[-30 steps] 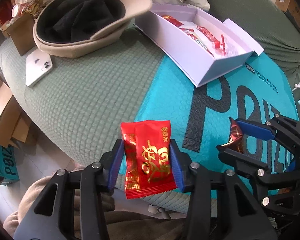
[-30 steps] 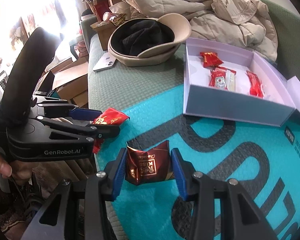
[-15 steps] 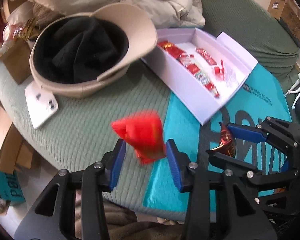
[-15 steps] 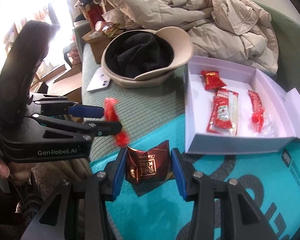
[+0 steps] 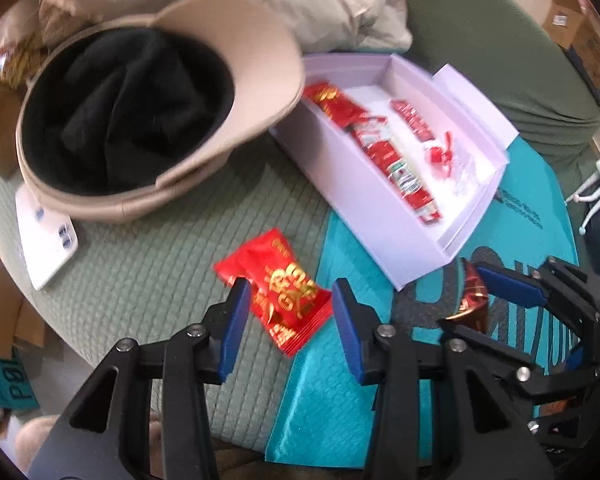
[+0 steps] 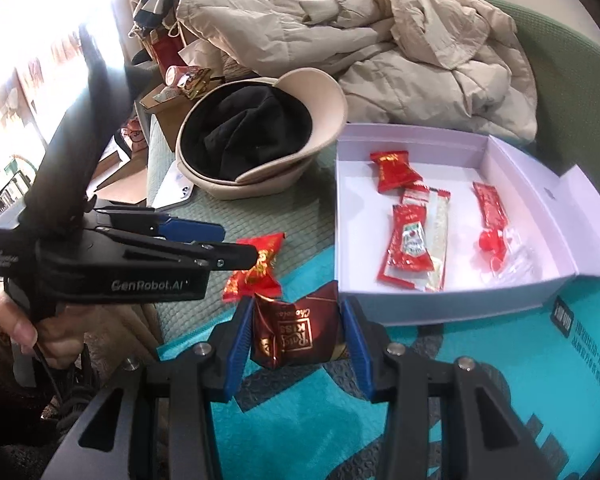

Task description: Organize objects

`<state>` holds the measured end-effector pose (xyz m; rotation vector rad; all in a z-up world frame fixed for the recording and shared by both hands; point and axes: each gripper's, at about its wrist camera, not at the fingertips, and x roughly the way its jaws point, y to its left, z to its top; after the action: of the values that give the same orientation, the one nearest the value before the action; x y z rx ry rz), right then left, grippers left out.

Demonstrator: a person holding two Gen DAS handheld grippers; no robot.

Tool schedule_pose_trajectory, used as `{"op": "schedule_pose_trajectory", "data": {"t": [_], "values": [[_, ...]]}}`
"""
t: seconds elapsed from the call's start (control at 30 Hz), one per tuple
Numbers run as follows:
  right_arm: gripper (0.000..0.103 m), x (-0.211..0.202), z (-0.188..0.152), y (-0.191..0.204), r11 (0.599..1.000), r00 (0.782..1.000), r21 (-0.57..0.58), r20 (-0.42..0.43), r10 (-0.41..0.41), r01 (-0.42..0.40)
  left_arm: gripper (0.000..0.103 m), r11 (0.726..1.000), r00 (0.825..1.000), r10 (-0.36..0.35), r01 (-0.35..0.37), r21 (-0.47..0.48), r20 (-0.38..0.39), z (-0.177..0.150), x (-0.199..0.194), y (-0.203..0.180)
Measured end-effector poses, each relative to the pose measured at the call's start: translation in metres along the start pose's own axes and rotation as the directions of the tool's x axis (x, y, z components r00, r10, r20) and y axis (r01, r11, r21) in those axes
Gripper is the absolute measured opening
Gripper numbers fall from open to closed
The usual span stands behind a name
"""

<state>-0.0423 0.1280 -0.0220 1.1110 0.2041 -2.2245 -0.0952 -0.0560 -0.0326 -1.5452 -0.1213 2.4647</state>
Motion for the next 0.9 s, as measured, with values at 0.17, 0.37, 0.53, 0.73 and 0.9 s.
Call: {"op": "schedule_pose_trajectory", "data": {"t": [0.17, 0.37, 0.53, 0.73, 0.9], "values": [[0.045, 0.009, -0.013, -0.005, 0.999, 0.999, 0.024, -0.022, 0.034, -0.033, 0.041, 0.999, 0.998, -0.001, -0.002, -0.044, -0.067, -0.012, 0.019, 0.004], [0.045, 0.013, -0.019, -0.011, 0.999, 0.999, 0.029, -0.026, 0.046, -0.045, 0.041, 0.999, 0.998, 0.024, -0.027, -0.044, -0.062, -0.013, 0.024, -0.004], [0.045, 0.014, -0.024, -0.018, 0.998, 0.999, 0.043, -0.029, 0.046, -0.045, 0.041, 0.997, 0.996, 0.016, -0.022, -0.068, -0.090, -0.004, 0.035, -0.004], [0.045, 0.022, -0.026, -0.021, 0.998, 0.998, 0.050, -0.051, 0.045, -0.043, 0.041, 0.992, 0.995, -0.001, -0.012, -0.129, -0.099, 0.005, 0.041, 0.007], [0.045, 0.025, -0.024, -0.023, 0.997, 0.997, 0.056, -0.053, 0.060, -0.057, 0.041, 0.987, 0.994, -0.041, 0.025, -0.158, -0.101, 0.009, 0.037, 0.010]]}}
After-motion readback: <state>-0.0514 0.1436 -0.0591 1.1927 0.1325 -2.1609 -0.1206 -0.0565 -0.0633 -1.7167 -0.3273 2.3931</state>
